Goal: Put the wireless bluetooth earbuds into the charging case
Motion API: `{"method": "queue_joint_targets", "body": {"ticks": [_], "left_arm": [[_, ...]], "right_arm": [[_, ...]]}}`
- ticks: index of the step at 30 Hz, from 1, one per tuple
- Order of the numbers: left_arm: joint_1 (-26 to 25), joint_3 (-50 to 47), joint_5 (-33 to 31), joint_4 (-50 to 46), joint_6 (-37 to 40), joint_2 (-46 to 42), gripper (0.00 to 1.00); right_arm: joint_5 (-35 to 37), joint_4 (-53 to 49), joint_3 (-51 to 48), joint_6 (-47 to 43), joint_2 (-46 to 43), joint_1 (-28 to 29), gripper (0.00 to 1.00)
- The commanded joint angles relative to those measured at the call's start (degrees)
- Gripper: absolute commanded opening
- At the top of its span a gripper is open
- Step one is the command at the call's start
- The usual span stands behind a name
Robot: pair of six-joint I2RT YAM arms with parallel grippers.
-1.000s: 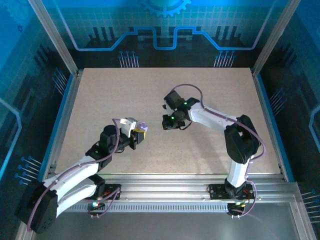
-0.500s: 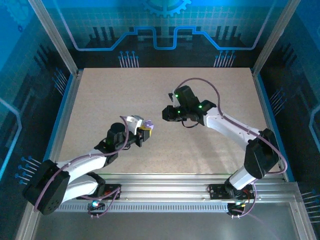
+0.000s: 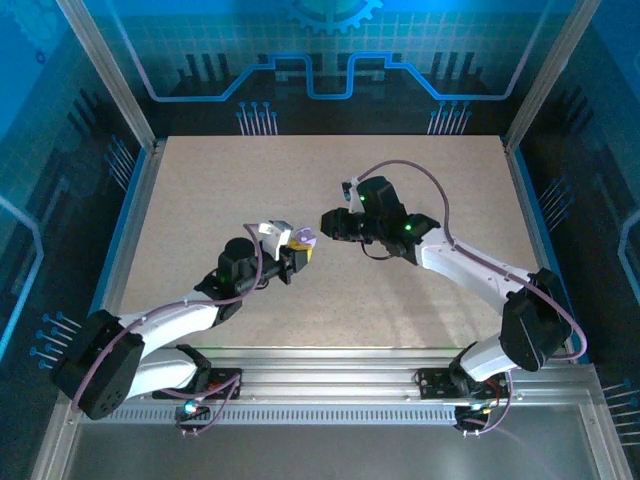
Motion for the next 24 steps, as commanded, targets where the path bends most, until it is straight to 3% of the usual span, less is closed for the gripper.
{"method": "queue_joint_targets", "body": {"ticks": [1, 24], "left_arm": [[-0.61, 2.14, 0.82, 2.79, -0.77, 0.5, 0.05], [-0.79, 3.53, -0.51, 4.64, -2.01, -0.96, 0.05]], "right_arm": [[-0.08, 3.75, -0.57, 1.35, -1.39, 0.88, 0.18], [-0.22, 7.81, -1.67, 2.03, -0.02, 3.25, 0.18]]}}
